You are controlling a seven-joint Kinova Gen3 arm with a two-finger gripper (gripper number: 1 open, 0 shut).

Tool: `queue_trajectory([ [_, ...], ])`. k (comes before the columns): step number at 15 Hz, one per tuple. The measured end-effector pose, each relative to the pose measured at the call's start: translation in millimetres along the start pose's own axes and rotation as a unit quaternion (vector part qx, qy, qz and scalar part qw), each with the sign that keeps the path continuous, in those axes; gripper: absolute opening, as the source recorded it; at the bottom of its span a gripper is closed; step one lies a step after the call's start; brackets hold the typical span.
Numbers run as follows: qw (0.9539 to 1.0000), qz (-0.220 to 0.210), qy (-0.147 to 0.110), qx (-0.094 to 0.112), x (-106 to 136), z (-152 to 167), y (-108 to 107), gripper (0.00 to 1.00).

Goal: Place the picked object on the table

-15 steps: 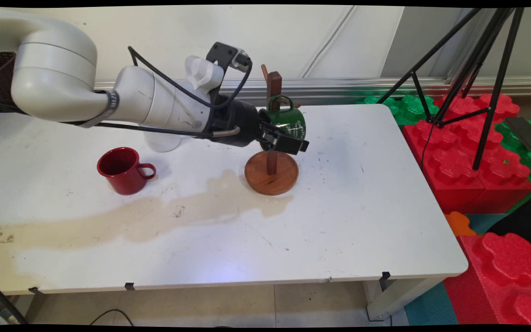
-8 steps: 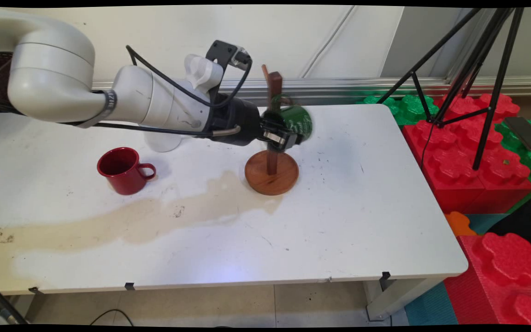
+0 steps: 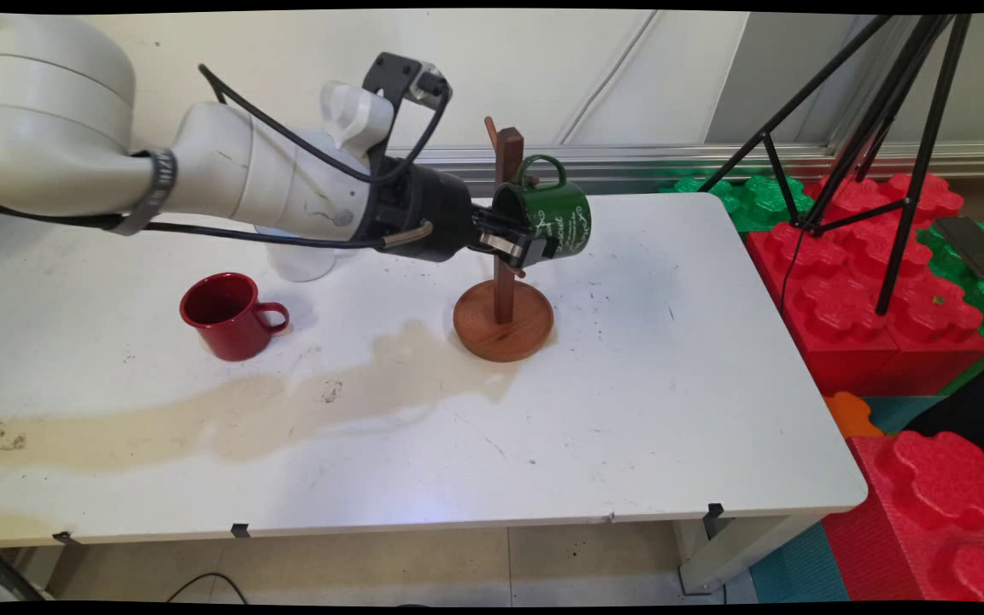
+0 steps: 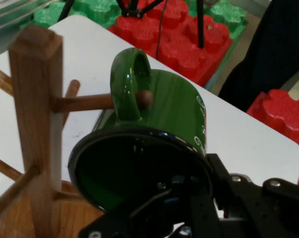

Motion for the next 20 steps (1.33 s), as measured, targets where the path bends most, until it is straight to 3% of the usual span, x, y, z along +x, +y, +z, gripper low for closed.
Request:
queue_trajectory([
  [7, 0.9995, 0.018, -0.003, -0.024, 5, -24, 22, 0.0],
  [12, 0.9964, 0.066, -0.024, -0.047, 7, -44, 38, 0.0],
  [18, 0.9831, 0.149, -0.088, -0.059, 6, -80, 57, 0.0],
  [20, 0.9753, 0.179, -0.116, -0.057, 6, -98, 64, 0.0],
])
